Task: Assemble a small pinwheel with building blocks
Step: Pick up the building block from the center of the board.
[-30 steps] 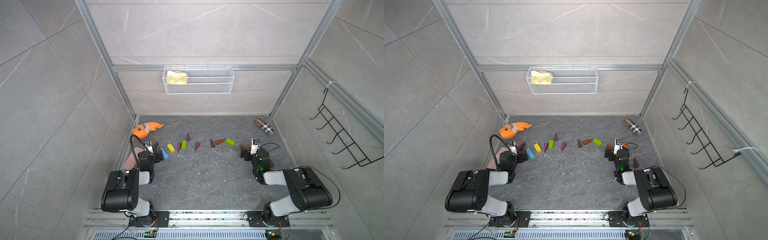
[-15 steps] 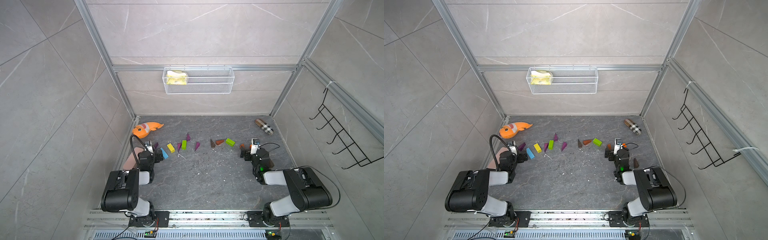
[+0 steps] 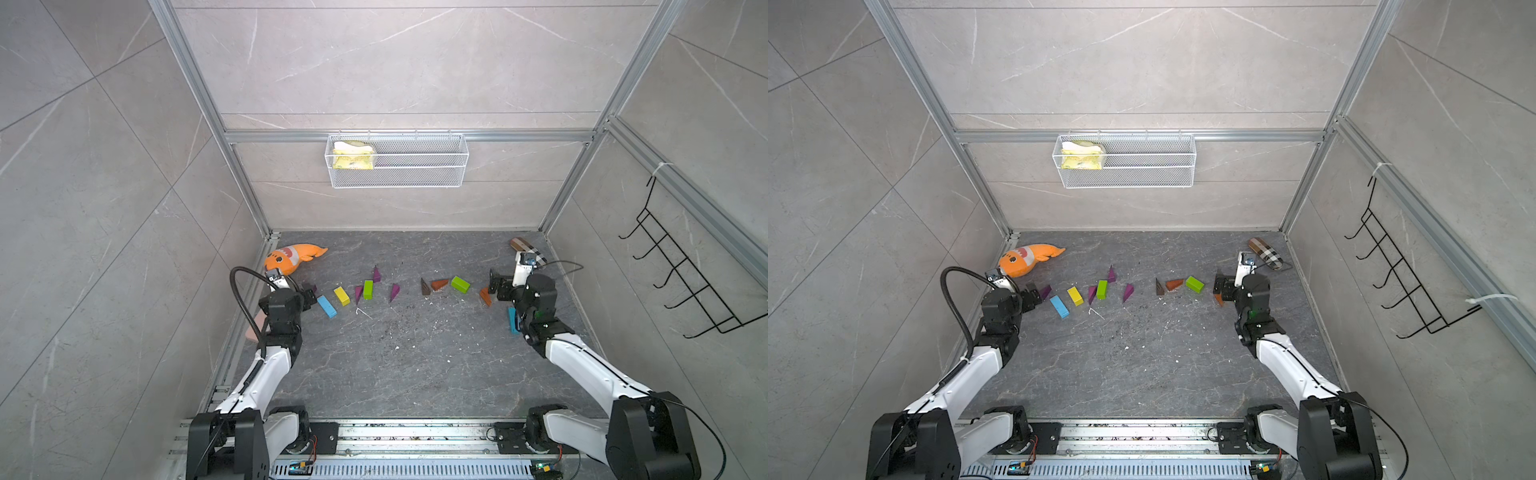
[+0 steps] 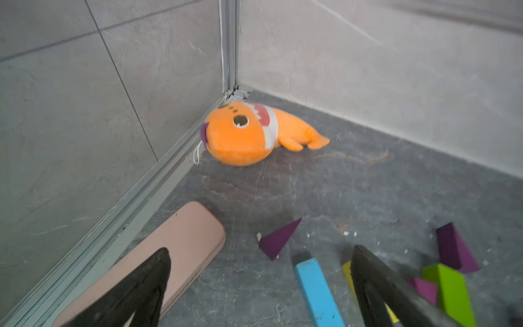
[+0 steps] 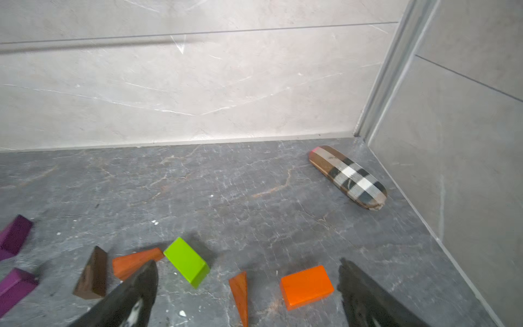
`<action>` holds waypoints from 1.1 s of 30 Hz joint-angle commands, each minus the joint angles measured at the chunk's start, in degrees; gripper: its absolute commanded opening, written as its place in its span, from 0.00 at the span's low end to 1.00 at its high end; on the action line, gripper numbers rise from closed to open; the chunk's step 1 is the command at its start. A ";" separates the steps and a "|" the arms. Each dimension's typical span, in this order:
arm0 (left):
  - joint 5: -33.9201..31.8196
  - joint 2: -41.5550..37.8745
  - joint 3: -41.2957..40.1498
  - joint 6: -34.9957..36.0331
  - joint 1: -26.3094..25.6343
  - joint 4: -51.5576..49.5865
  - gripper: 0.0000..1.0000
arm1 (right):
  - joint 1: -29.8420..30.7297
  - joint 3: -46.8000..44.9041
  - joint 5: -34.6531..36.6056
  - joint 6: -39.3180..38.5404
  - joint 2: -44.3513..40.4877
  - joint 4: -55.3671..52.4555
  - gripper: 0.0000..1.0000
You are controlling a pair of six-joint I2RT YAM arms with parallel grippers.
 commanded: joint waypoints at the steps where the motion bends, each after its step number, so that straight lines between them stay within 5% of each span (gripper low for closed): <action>1: 0.74 1.51 9.27 -9.43 -2.03 -23.89 0.98 | 2.06 6.96 -7.01 2.66 3.09 -20.65 1.00; 7: 6.74 3.75 16.42 -15.08 -6.05 -39.13 0.88 | 11.77 9.07 -14.44 5.89 4.23 -21.55 1.00; 12: 9.66 13.22 25.00 -16.57 -9.48 -45.85 0.79 | 20.11 9.18 -21.09 6.38 5.33 -18.02 1.00; 22: 9.70 29.11 36.38 -19.25 -11.81 -48.96 0.72 | 37.89 12.70 -18.56 4.94 10.05 -16.35 1.00; 33: 9.45 40.44 44.53 -20.22 -12.99 -49.04 0.65 | 44.72 13.36 -16.90 4.79 12.00 -15.13 1.00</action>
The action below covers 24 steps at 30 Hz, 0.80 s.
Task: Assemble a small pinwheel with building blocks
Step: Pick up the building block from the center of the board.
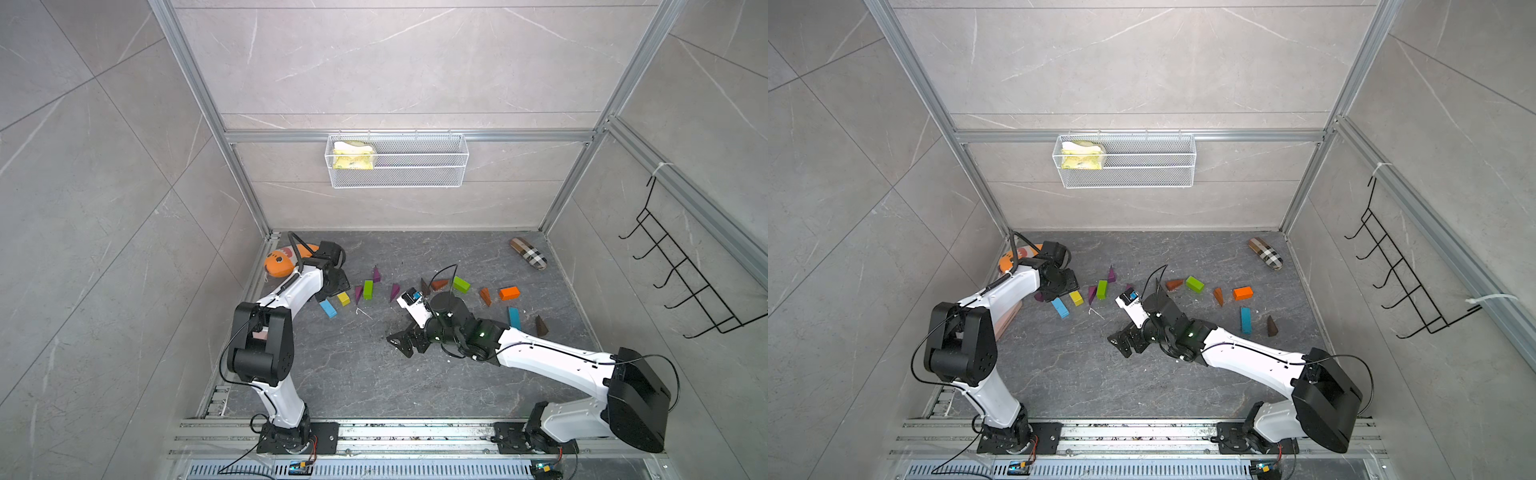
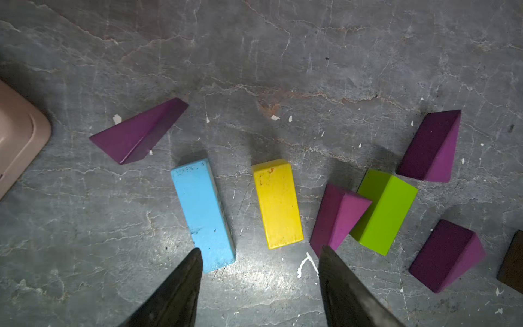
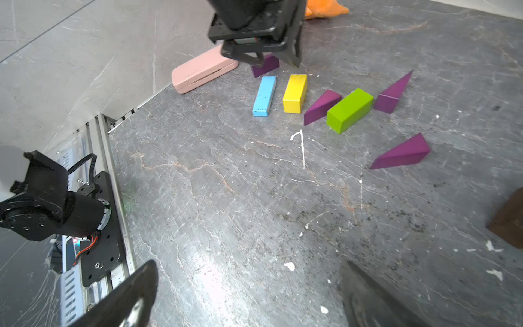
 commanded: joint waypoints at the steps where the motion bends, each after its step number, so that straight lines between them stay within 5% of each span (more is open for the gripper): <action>1: 0.37 2.17 2.51 -1.33 -0.50 -1.07 0.64 | 0.84 1.60 0.88 -0.93 0.30 0.10 1.00; 24: 1.10 10.93 4.79 -4.23 -0.91 3.15 0.56 | 1.98 1.16 1.62 -2.94 0.15 -3.45 1.00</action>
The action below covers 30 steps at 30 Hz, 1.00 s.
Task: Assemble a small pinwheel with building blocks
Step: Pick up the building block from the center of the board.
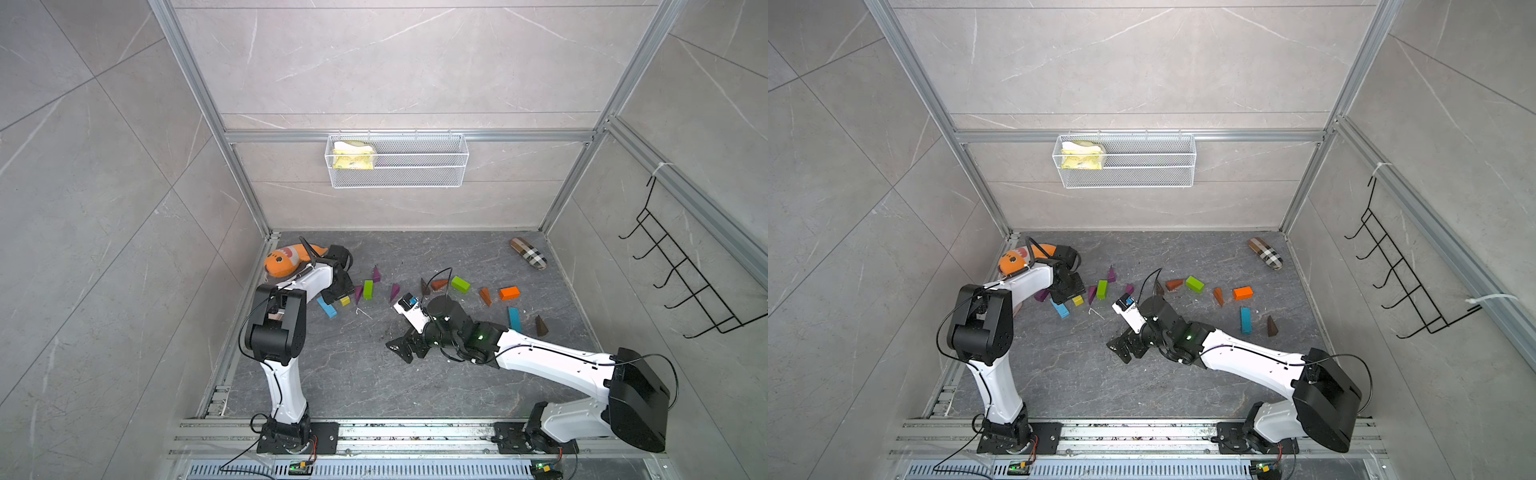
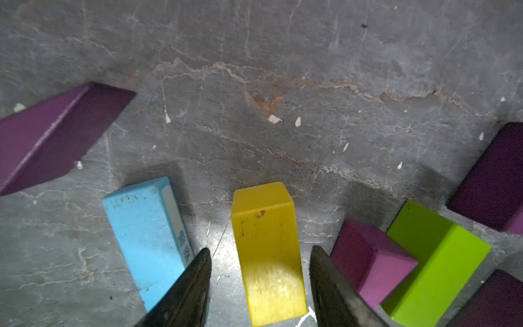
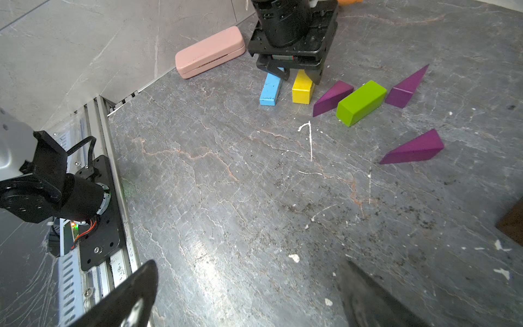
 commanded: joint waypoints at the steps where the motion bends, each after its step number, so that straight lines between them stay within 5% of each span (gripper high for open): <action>1: 0.44 1.52 2.46 -0.85 -0.20 0.96 0.56 | 0.44 1.14 0.71 -1.29 0.27 -1.51 1.00; 8: 0.90 2.82 2.83 -0.92 -0.28 0.22 0.47 | 0.63 1.22 0.70 -1.25 0.98 -1.69 0.99; 17: 0.97 -0.47 1.26 2.95 -0.29 -0.62 0.25 | 0.74 0.92 0.85 -1.37 0.95 -1.07 0.99; 22: 1.99 -5.88 1.72 16.69 -0.33 -0.52 0.22 | 0.77 -2.94 2.84 -0.43 -2.08 2.12 0.99; 30: 14.53 -17.71 -0.49 45.62 -2.59 -3.46 0.22 | 0.74 -11.65 4.36 -0.47 -9.25 5.96 1.00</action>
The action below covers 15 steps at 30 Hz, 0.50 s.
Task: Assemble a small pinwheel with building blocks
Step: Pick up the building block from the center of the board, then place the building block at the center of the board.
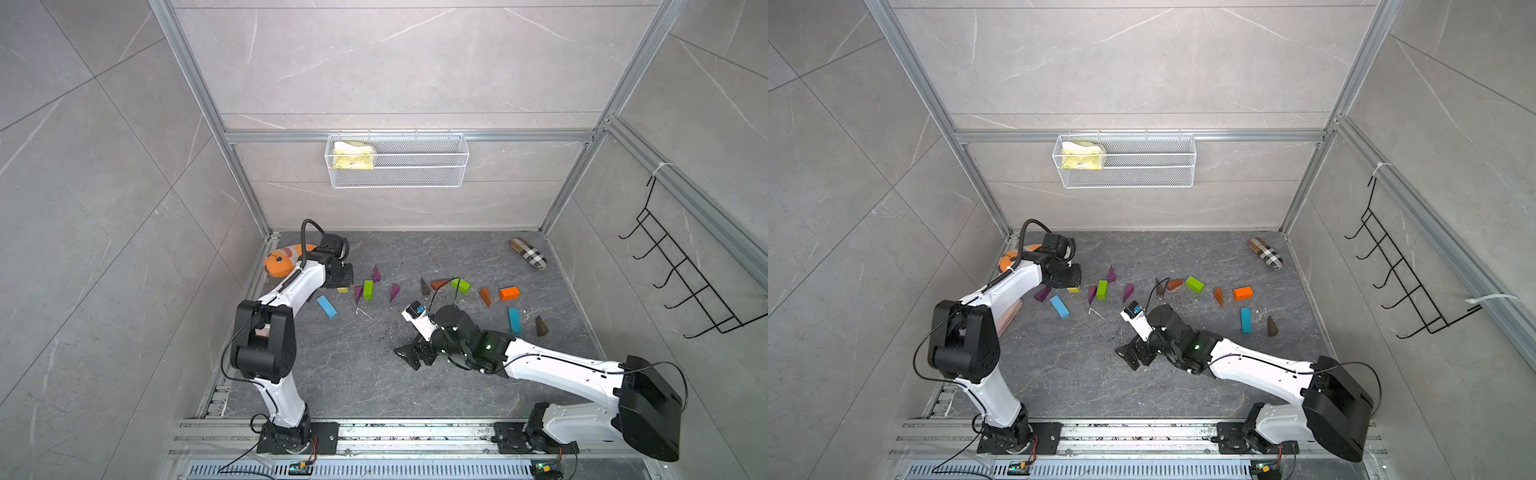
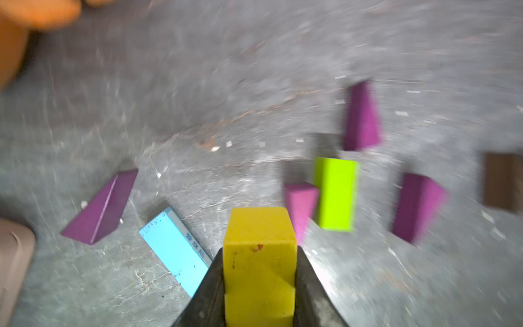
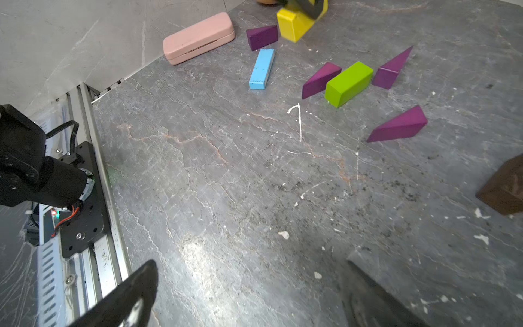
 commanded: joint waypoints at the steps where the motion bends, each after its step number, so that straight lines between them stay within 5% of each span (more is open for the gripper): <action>1: 8.77 -7.31 -3.07 21.56 -2.88 -2.43 0.22 | 0.37 -4.68 1.20 -0.60 -5.04 3.58 1.00; 8: 23.24 -15.11 -10.94 52.80 -6.03 -7.61 0.23 | 0.42 -11.83 -1.05 -2.90 -13.44 1.71 1.00; 11: 24.41 -14.95 -12.03 65.73 -6.80 -14.20 0.23 | 0.37 -13.90 -1.22 -1.75 -16.18 1.16 1.00; 15: 22.67 -12.49 -11.85 72.55 -8.04 -19.28 0.23 | 0.43 -15.85 -1.30 -0.38 -18.25 1.07 1.00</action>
